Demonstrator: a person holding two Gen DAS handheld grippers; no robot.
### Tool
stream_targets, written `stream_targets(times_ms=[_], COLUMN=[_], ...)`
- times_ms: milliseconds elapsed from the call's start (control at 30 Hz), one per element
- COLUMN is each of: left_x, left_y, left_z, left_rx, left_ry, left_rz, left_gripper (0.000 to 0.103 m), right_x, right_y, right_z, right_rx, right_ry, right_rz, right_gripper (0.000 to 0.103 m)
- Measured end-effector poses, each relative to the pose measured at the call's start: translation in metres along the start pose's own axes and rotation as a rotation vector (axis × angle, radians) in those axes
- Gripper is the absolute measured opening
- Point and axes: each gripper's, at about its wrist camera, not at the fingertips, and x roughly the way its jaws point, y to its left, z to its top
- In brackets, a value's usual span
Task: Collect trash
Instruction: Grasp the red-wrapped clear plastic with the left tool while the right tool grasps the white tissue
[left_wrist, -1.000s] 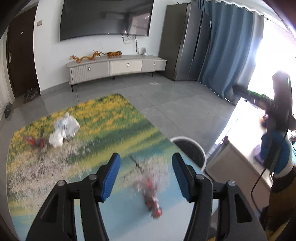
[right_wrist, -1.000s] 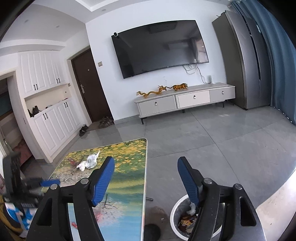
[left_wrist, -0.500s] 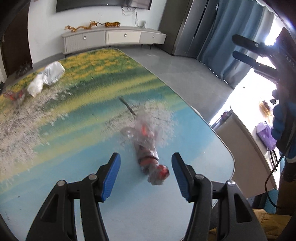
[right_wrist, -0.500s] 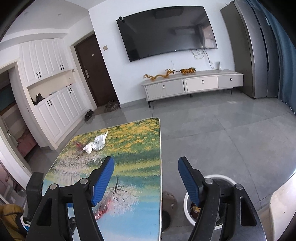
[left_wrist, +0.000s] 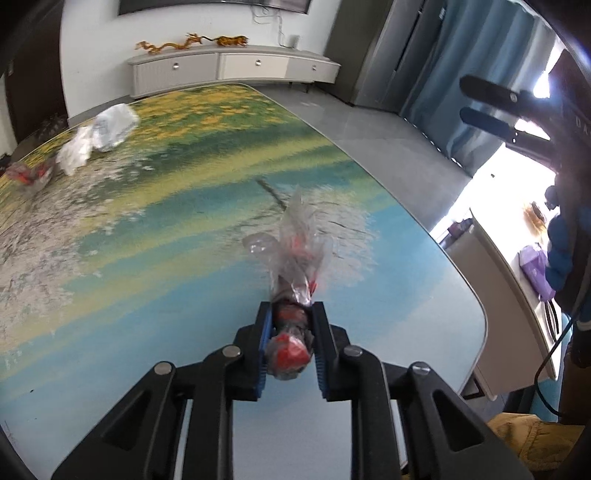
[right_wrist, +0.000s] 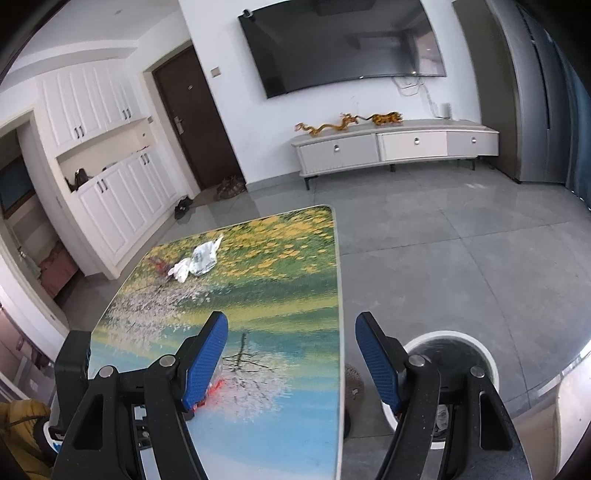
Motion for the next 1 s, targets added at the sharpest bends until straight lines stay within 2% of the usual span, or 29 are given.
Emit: stream_targets(times_ms=[233,567,633,767,1000], left_x=[-0.023,-0.065,-0.073,-0.088,-0.096], left_y=[0.054,0.157,0.173,0.200,0.224], left_z=[-0.006,-0.030,-0.032,-0.037,-0.045], left_rx=[-0.105,-0.278,-0.300,-0.331,-0.366], left_ry=[-0.059,-0.149,-0.171,-0.209,-0.242], left_rz=[0.046,0.114,0.114,0.112,0.062], left_gripper=[0.019,0.019,0.019,0.019,0.019], right_x=[0.046,0.158,0.182,0.234,0.282], right_y=[0.047,0.155,0.172,0.201,0.230], right_z=[0.013,0.044,0.049,0.055,0.053], right_rx=[-0.084,-0.243,-0.253,-0.255,-0.342], right_ry=[0.084,0.222,0.242,0.277,0.296], right_rz=[0.076,0.226,0.249,0.237,0.149], right_gripper=[0.070,0.069,0.066,0.058,0.051])
